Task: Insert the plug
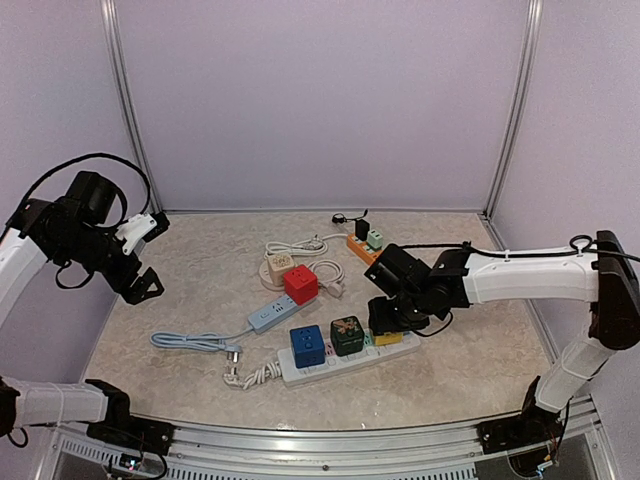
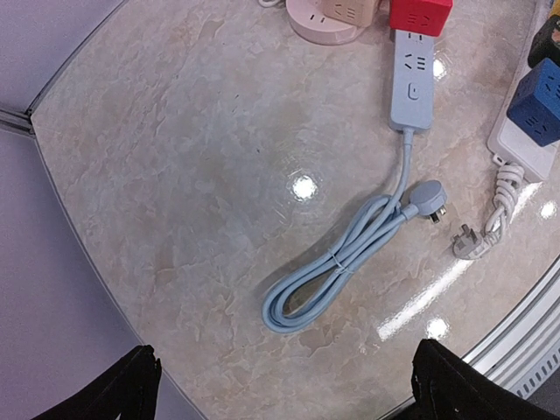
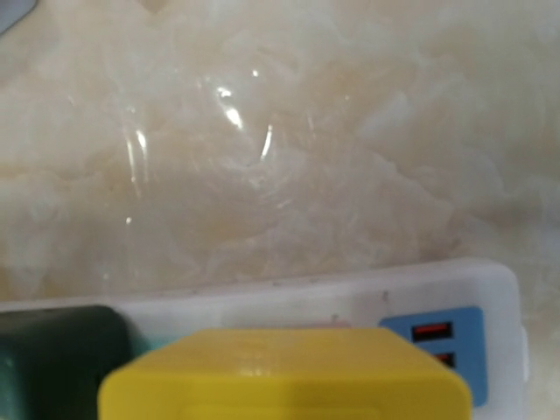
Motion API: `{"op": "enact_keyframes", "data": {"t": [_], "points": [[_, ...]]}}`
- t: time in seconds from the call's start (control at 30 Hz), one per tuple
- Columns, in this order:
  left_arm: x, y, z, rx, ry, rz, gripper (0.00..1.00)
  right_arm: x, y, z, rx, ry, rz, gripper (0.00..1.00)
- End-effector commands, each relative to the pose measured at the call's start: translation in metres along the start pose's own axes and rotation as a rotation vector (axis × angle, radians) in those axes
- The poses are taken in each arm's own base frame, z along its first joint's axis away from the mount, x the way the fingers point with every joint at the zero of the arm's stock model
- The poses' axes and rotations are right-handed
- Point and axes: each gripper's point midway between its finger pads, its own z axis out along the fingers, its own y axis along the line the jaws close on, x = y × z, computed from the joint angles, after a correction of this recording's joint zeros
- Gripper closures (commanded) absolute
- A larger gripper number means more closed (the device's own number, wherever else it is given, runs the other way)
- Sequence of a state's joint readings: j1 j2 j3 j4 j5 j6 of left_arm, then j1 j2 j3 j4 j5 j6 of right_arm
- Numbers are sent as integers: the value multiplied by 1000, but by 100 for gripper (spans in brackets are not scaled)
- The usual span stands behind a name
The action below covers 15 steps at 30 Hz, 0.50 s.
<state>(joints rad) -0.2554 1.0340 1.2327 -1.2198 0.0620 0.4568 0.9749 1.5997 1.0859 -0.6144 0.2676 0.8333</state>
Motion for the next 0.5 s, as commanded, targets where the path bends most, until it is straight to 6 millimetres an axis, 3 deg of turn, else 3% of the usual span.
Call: {"op": "enact_keyframes", "data": {"t": [0.0, 0.47], "points": [[-2, 2, -6, -10, -16, -3, 1, 0, -6, 8, 33, -8, -16, 100], [-2, 3, -10, -20, -23, 2, 1, -10, -4, 9, 32, -34, -78, 100]]}}
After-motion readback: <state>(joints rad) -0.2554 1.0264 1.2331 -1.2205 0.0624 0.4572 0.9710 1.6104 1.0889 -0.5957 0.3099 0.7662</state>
